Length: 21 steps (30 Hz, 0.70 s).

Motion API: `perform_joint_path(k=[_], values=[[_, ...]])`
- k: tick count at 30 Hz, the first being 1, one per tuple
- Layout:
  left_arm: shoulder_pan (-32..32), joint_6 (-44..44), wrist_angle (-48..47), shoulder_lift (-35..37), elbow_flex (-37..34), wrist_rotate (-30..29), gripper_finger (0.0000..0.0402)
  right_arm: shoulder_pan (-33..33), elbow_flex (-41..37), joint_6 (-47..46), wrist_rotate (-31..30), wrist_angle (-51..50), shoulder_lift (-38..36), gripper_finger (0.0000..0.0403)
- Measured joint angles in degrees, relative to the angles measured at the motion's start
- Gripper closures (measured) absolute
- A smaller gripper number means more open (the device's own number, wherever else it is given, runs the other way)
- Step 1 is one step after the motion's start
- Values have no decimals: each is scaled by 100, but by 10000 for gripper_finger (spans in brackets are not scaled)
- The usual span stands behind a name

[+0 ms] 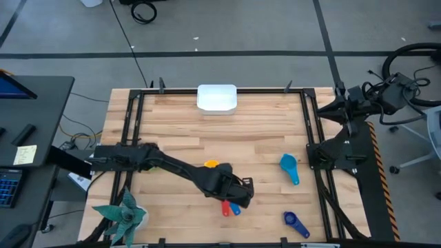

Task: Nest measuring cups in basket
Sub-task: Stack the red measuring cup on top of the blue measuring cup

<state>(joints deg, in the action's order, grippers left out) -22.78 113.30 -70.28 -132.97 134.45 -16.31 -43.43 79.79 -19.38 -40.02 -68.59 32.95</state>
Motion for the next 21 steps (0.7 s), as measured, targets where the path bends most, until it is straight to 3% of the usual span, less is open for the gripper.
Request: perform_joint_path(k=[21], values=[[49, 279, -138, -349, 8, 470, 389, 1, 2, 8, 264, -3, 4, 348]])
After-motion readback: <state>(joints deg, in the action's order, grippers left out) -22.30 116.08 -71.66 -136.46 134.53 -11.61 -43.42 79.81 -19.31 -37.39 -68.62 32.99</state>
